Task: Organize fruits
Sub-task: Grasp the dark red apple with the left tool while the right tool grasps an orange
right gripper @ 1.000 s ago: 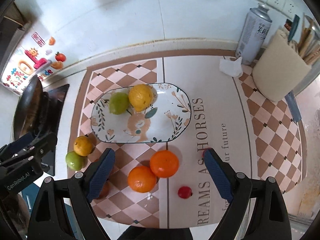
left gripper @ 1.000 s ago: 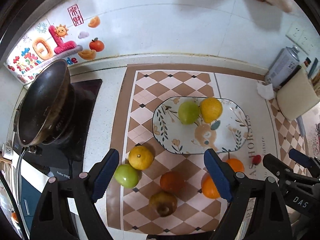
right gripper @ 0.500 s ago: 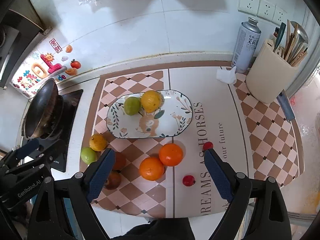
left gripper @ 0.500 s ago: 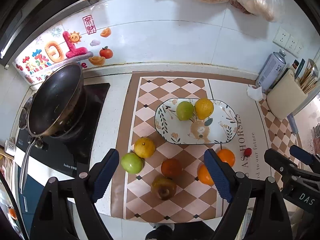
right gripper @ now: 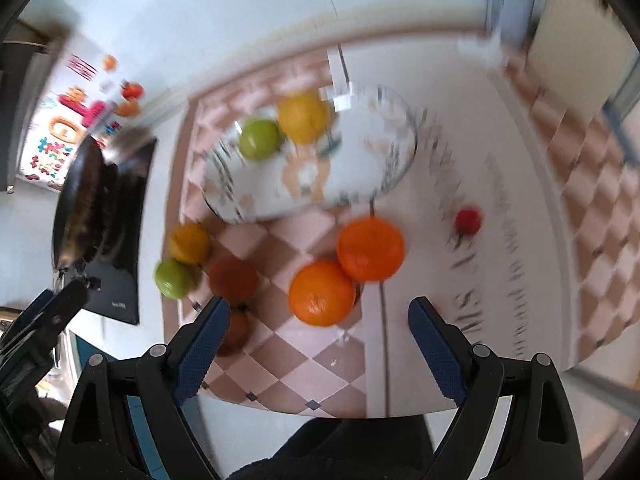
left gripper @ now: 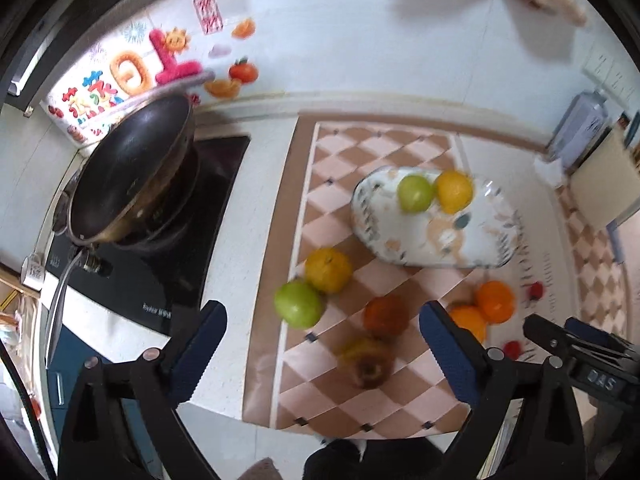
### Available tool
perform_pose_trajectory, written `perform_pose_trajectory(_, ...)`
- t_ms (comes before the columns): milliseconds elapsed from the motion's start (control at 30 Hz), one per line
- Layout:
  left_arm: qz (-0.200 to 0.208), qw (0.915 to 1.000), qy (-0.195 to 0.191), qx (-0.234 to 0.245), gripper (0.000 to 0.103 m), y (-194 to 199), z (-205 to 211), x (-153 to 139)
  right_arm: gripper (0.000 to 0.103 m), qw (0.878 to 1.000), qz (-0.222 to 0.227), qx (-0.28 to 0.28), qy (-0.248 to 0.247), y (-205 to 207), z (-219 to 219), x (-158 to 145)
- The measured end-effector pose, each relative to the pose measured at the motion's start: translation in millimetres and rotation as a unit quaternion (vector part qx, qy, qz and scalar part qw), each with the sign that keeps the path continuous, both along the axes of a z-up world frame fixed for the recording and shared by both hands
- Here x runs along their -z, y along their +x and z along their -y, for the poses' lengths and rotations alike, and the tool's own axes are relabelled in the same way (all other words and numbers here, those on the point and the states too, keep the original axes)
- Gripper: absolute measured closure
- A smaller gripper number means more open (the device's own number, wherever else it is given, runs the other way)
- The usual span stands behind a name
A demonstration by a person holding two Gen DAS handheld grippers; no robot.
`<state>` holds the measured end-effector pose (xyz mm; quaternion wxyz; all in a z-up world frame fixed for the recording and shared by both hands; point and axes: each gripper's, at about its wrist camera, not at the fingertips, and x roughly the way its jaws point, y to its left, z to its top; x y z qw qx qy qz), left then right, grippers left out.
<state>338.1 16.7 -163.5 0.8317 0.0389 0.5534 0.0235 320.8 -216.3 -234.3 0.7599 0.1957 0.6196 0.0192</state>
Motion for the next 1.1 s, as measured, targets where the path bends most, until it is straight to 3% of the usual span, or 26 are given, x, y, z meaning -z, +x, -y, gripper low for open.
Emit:
perform_pose_trajectory(200,-0.059,0.998,0.021,-0.008,0.004,-3.8,-7.6,47.6,0.015,0.999,-0.044,-0.015,-0.007,9.5,-13.9,73.6)
perform_pose_trajectory(400,-0.09,0.995,0.041,-0.003,0.004,-8.6,-5.7,78.5,0.02,0.998,-0.049,-0.034,-0.011,21.4,-34.2,105.4)
perform_pose_trajectory(500,-0.101,0.9939,0.042,-0.001,0.004,-11.0,-4.8,88.5,0.037,0.998,-0.041,-0.053,0.001,25.0,-45.6,109.1)
perform_pose_trajectory(600,-0.114,0.9929,0.034,0.003,0.004,-11.5,-3.7,96.7,0.037,0.996,-0.045,-0.074,-0.018,21.4,-52.2,105.1)
perform_pose_trajectory(900,-0.163,0.9853,-0.005,0.051,0.004,-4.5,20.8,129.7,0.037,0.993,-0.089,-0.055,0.061,-18.3,-7.5,119.5)
perform_pose_trajectory(1100,-0.188,0.9784,-0.005,0.085,0.004,11.6,43.0,154.2,0.034,0.993,-0.095,-0.029,0.062,-21.7,7.4,119.7)
